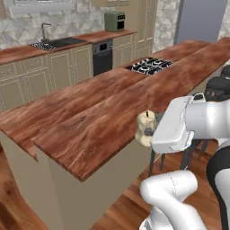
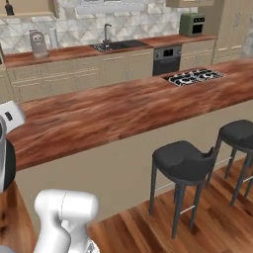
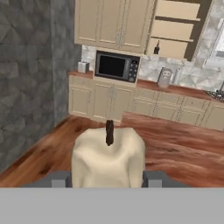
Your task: Get the candle and the liquor from the cabinet and move them to the dining counter.
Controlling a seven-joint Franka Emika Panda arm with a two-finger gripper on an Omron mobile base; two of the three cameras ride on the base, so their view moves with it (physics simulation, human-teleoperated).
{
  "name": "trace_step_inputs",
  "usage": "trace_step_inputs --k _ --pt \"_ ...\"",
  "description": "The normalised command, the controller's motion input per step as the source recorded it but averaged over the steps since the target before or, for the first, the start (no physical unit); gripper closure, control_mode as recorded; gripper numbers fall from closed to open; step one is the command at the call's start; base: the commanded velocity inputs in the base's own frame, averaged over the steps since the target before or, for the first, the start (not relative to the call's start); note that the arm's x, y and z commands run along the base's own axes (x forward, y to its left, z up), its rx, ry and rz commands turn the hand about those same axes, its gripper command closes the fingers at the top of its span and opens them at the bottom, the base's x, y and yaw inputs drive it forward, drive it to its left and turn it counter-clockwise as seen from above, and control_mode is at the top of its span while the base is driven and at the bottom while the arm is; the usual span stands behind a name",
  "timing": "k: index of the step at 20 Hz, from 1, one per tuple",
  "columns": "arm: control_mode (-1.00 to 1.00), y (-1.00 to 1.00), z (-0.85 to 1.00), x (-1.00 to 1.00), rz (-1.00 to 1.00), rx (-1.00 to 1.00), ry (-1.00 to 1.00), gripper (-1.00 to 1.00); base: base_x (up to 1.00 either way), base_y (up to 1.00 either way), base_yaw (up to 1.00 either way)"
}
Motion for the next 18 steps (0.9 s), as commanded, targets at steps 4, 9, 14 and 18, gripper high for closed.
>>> trace_step_inputs --k 4,9,14,18 --pt "1.00 0.00 0.00 0.00 0.00 0.00 0.00 1.00 0.30 -0.63 0.41" --pt "1.00 0.00 0.00 0.00 0.00 0.00 0.00 1.00 0.34 -0.65 0.39" --pt "-1.00 -0.13 -0.28 0.41 0.18 0.02 0.01 1.00 0.19 -0.21 0.14" --pt "-1.00 -0.45 -0.42 0.63 0.26 0.03 0.00 1.00 0.00 0.00 0.00"
